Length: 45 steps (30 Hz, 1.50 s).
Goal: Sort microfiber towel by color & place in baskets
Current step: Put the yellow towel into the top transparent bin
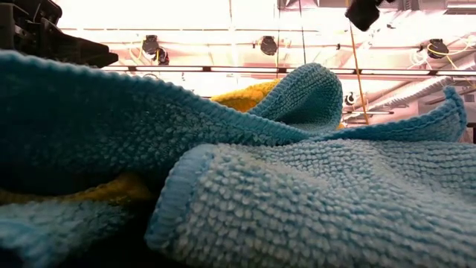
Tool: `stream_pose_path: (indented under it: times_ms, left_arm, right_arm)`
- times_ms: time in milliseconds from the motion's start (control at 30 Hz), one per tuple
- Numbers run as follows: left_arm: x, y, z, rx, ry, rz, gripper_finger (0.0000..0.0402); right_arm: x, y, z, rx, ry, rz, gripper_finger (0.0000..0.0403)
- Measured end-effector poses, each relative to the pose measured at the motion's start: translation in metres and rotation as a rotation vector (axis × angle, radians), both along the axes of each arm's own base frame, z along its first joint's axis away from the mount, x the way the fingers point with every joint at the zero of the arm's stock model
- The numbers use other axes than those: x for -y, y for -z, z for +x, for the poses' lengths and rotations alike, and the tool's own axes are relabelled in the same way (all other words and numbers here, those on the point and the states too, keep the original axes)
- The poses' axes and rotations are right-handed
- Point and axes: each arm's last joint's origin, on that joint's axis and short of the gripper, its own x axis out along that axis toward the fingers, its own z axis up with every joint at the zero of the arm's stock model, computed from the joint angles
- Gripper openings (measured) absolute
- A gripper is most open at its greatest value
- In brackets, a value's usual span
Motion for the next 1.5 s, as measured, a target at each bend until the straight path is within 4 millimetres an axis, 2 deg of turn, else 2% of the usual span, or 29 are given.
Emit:
stream_pose_path:
  times_ms: [200, 367, 600, 833, 1000, 1267, 1500]
  left_arm:
    - [0.000, -0.001, 0.000, 0.010, 0.000, -0.004, 0.0192]
    - [0.000, -0.002, 0.000, 0.030, -0.001, -0.012, 0.0192]
    - [0.000, -0.005, 0.000, 0.056, -0.001, -0.023, 0.0192]
    - [0.000, -0.006, -0.001, 0.069, -0.001, -0.028, 0.0192]
    - [0.000, -0.010, -0.001, 0.104, 0.003, -0.043, 0.0192]
    - [0.003, -0.018, -0.001, 0.163, 0.114, -0.029, 0.0192]
    - [0.005, -0.048, 0.004, 0.139, 0.110, 0.071, 0.0192]
  right_arm:
    - [-0.017, -0.006, 0.013, 0.097, -0.179, -0.017, 0.0185]
    - [-0.035, -0.005, 0.024, 0.111, -0.288, -0.016, 0.0185]
    - [-0.063, -0.002, 0.043, 0.121, -0.415, 0.018, 0.0185]
    - [-0.092, 0.008, 0.059, 0.059, -0.503, 0.078, 0.0185]
    - [-0.107, 0.018, 0.069, -0.002, -0.495, 0.068, 0.0185]
    - [-0.130, 0.034, 0.086, -0.067, -0.481, 0.067, 0.0185]
    - [-0.142, 0.046, 0.102, -0.101, -0.471, 0.095, 0.0185]
